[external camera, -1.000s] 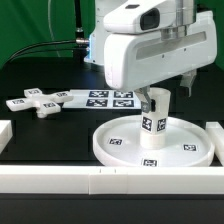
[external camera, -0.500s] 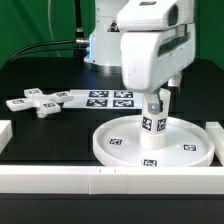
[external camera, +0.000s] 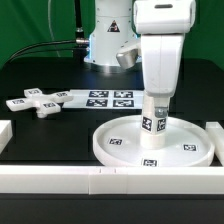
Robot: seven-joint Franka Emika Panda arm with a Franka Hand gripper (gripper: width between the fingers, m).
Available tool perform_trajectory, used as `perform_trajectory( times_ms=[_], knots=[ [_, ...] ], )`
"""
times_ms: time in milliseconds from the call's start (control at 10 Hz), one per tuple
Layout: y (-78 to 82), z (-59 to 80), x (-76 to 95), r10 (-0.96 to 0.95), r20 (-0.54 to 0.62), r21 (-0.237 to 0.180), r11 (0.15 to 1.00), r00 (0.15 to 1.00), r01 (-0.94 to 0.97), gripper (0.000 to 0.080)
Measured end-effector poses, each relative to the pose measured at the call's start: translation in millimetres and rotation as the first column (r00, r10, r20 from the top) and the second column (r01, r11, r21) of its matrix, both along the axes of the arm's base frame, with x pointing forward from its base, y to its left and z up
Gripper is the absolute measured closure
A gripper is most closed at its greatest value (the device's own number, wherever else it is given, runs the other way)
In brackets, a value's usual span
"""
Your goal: Assemble round table
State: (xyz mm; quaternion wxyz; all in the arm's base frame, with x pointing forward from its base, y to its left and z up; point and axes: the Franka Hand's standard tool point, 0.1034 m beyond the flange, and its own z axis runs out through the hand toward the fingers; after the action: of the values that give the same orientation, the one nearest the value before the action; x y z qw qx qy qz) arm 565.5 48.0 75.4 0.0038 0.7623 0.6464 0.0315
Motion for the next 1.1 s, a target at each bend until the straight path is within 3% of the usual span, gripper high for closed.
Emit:
perform_trajectory(
  times_ms=[300, 600, 700, 1100],
  knots=[
    [-5.3, -1.9, -0.5, 0.173, 0.000, -0.025, 0.985, 0.985, -0.173, 0.0150],
    [-6.7, -2.7, -1.2, 0.166, -0.003, -0.025, 0.986, 0.986, -0.166, 0.0177],
    [-6.9, -2.9, -1.4, 0.166, -0.004, -0.025, 0.986, 0.986, -0.166, 0.0348],
    [-7.5, -3.7, -1.9, 0.126, -0.007, -0.023, 0.992, 0.992, -0.126, 0.0392]
  ],
)
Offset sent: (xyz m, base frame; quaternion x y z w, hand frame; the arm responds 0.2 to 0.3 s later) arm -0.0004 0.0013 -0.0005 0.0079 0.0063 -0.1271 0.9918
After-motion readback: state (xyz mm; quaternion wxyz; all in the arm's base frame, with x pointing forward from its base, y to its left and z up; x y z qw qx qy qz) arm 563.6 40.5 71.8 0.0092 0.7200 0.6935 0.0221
